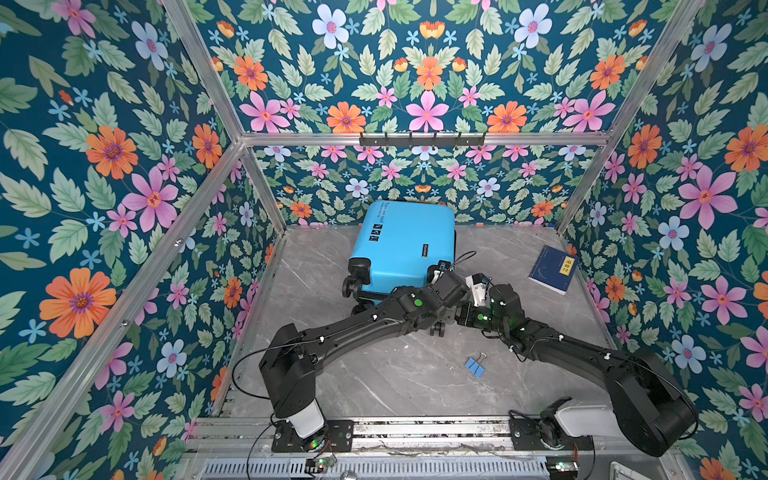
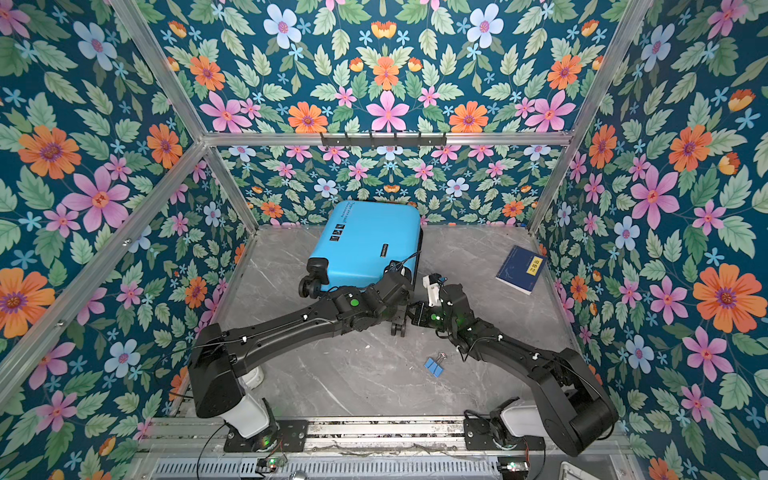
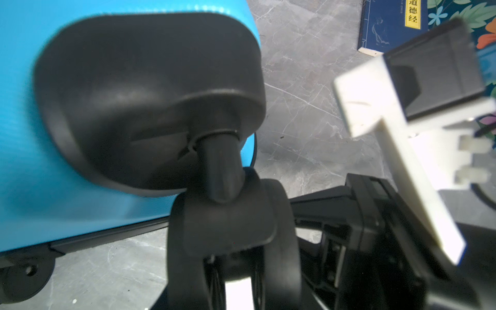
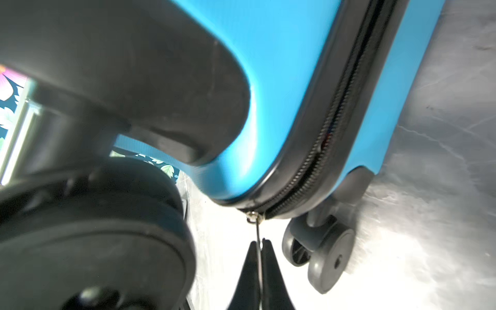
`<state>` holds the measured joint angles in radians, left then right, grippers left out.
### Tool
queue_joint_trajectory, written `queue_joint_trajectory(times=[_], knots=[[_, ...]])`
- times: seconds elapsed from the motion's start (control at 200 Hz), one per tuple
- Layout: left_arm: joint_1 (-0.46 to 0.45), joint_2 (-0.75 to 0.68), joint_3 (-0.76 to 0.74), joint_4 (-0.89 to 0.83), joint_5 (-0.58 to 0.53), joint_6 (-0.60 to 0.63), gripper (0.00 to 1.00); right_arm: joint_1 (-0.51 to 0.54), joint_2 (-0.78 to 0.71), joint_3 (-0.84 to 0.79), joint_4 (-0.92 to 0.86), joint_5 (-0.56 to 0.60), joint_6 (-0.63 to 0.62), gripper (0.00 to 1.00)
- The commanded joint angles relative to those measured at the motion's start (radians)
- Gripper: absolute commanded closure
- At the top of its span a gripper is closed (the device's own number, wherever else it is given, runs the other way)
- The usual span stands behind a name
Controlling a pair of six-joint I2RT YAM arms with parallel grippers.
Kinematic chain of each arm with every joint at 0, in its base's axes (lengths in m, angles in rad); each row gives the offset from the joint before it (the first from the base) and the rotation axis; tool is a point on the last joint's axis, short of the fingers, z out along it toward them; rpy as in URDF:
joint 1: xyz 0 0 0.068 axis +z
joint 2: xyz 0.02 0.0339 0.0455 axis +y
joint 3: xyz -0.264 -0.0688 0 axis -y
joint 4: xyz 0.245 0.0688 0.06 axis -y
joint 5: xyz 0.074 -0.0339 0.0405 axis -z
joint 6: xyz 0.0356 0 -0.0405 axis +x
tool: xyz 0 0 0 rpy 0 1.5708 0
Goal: Pack the luggage
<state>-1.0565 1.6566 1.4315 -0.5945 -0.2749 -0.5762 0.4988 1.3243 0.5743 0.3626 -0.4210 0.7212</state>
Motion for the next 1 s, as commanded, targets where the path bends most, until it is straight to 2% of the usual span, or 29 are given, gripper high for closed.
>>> queue_joint_trajectory(times=[0.0,0.72,0.995], knots=[[0.012,-0.026,-0.004,-0.010,-0.079,0.026,1.00,-0.013,-0.011,-0.002,-0.065,0.069,-0.017,1.00],[0.010,-0.175,-0.139,0.010,-0.032,0.000,1.00,-0.082,0.061,0.096,-0.096,0.071,-0.027,1.00],[0.010,-0.185,-0.147,0.009,-0.011,-0.005,1.00,-0.097,0.102,0.154,-0.096,0.058,-0.027,1.00]])
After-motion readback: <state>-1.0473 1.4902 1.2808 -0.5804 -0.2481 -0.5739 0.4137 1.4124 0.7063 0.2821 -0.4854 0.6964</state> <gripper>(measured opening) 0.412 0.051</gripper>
